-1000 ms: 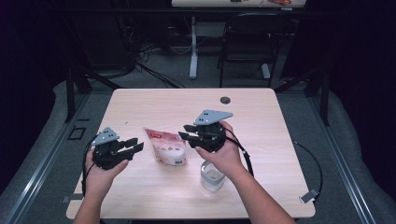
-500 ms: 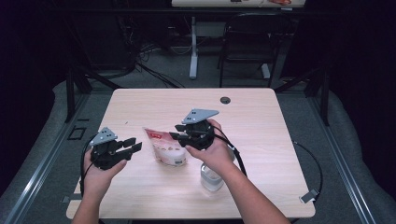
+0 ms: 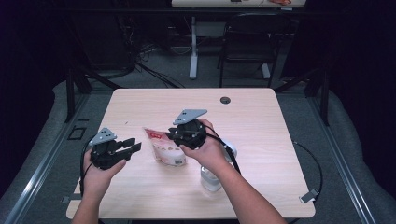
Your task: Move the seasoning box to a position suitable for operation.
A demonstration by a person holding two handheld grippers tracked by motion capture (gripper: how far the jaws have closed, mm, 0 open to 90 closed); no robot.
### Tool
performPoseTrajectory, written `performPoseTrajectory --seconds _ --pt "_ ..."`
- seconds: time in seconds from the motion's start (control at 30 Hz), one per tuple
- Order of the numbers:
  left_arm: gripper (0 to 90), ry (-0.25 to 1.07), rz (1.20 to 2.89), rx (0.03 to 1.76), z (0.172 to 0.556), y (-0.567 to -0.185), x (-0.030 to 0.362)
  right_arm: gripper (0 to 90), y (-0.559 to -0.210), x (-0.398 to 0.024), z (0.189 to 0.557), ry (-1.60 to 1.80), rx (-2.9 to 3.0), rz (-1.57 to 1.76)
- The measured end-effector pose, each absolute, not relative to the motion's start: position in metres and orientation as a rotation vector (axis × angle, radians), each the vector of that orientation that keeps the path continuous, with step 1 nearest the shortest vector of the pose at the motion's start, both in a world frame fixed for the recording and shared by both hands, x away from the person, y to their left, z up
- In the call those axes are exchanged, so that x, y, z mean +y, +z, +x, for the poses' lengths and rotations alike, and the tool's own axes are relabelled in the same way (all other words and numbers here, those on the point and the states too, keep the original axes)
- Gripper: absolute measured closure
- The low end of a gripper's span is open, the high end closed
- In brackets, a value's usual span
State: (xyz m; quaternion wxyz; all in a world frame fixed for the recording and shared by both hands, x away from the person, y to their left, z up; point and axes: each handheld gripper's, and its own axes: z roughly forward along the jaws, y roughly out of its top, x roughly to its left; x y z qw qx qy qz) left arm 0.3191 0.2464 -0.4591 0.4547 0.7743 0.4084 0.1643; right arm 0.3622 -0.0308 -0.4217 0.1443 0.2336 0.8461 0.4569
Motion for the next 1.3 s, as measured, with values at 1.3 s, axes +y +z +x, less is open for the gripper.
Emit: performPoseTrajectory --seconds 1.3 --pt "63.7 0.358 1.905 0.995 0.320 -0.463 0.242 90.0 -0.417 -0.058 0.312 1.365 2.572 0.473"
